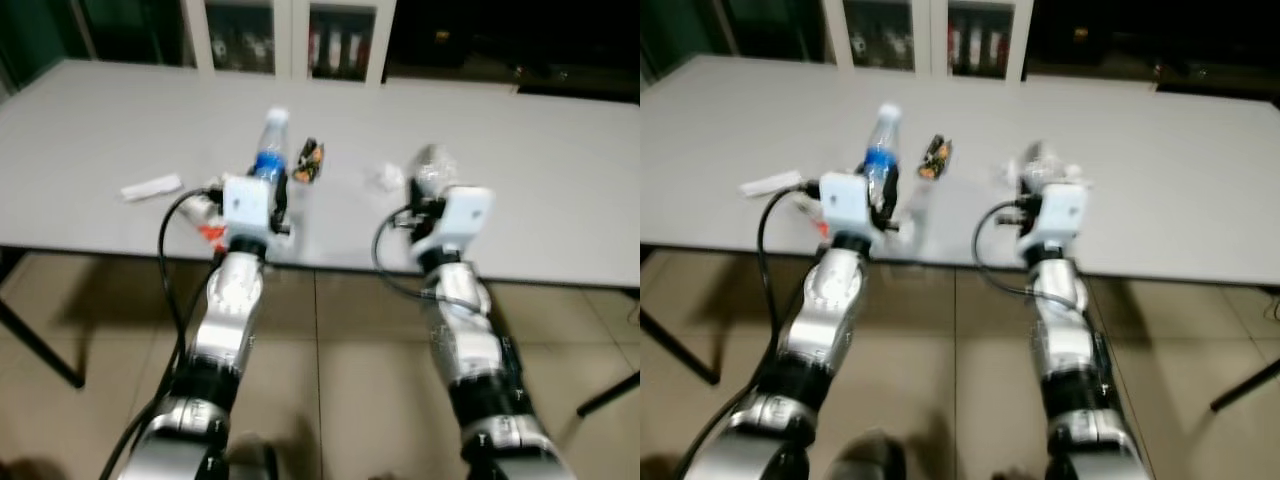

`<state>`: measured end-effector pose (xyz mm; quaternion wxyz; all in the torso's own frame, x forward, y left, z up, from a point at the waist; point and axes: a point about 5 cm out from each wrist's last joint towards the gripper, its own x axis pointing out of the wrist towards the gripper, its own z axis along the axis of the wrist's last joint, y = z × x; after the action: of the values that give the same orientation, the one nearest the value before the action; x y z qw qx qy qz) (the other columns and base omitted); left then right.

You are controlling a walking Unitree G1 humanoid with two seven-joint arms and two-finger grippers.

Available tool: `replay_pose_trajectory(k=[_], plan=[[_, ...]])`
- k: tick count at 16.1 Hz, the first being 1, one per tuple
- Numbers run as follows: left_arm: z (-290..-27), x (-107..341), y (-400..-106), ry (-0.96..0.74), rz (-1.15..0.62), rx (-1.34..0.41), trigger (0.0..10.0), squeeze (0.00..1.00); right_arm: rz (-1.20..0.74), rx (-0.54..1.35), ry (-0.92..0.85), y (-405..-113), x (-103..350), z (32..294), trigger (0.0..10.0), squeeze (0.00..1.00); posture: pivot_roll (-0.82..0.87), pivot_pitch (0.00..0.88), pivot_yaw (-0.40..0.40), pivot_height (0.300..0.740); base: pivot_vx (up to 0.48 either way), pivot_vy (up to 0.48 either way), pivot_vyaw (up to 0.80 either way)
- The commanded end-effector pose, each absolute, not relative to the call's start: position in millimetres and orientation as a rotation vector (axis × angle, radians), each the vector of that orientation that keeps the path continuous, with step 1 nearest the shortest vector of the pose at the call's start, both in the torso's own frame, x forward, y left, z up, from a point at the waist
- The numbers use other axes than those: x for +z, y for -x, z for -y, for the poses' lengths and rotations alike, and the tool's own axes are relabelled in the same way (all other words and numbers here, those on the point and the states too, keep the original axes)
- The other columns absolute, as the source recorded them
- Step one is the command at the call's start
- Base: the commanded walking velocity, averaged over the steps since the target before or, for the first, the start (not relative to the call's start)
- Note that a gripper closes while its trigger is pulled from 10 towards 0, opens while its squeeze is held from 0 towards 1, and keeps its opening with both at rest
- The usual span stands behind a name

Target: Picking trash to rubbish bin

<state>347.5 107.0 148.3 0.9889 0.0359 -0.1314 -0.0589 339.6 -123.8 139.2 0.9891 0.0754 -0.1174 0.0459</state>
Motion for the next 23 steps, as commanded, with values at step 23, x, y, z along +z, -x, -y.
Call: replay_pose_trajectory(k=[23], plan=[[-163.6, 22.7, -316.0, -0.125, -0.38, -0.023, 10.0, 0.0, -0.456, 0.051, -0.107, -297.8, 4.9, 168.4, 10.0, 0.0, -0.02, 0.073, -0.063, 0.74, -0.169, 0.0, 0.0]])
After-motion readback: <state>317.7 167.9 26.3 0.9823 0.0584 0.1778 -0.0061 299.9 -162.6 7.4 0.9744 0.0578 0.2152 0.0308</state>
